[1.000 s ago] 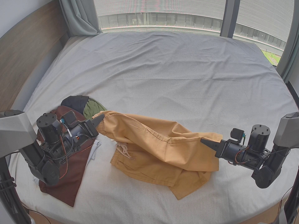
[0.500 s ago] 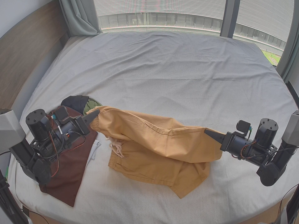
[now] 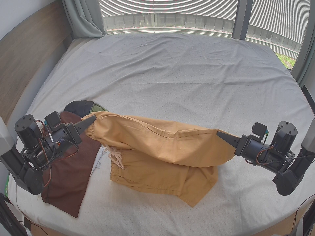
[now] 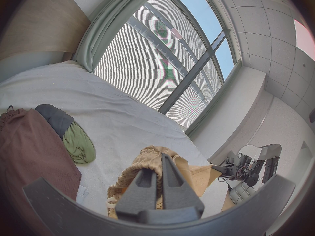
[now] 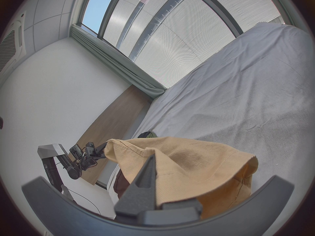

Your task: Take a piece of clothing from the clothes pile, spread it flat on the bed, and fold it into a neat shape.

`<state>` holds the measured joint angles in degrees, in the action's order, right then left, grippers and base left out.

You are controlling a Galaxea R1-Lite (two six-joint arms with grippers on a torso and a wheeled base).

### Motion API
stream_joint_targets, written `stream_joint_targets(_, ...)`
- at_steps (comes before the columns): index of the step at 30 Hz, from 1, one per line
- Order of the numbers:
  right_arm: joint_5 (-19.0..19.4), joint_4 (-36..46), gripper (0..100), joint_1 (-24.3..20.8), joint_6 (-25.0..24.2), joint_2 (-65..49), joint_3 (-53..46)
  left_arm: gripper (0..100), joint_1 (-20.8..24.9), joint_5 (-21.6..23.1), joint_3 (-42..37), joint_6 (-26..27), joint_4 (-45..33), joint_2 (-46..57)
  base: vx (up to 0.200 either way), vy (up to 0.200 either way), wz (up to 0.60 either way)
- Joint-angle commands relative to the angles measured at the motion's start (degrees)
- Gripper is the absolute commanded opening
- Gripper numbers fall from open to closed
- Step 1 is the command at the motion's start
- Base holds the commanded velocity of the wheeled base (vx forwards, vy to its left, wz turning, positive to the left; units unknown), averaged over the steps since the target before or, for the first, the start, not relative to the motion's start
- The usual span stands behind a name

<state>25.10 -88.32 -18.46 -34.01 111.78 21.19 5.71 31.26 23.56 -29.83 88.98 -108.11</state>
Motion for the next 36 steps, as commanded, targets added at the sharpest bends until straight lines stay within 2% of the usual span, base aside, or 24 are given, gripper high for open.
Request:
stream_joint_targets(1,0.04,-0.01,0,-0.62,0.09,-0.51,0.08,0,-0.78,0.03,-0.54,0.04,0.05,0.62,0.0,0.0,0.0)
stream_joint_targets(5,-0.05,-0.1,0,-1.49,0.09,-0.68,0.26,0,-1.49,0.21,-0.62,0.04,0.05,0.79,0.0,0.0,0.0)
stream_joint_targets(13,-0.14,-0.1,0,-1.14,0.0,-0.95,1.66,0,-2.8,3.64,-1.42,0.12,0.05,0.7,0.0,0.0,0.0)
stream_joint_targets(21,-0.23,-0.1,0,-0.53,-2.02,-3.05,2.89,0,-3.07,3.72,-0.89,3.46,-0.03,-0.09,0.0,0.0,0.0)
stream_joint_targets(36,-0.14,-0.01,0,2.9,-2.11,-3.14,4.21,0,-3.07,3.81,0.87,3.73,-0.03,-1.49,0.0,0.0,0.0)
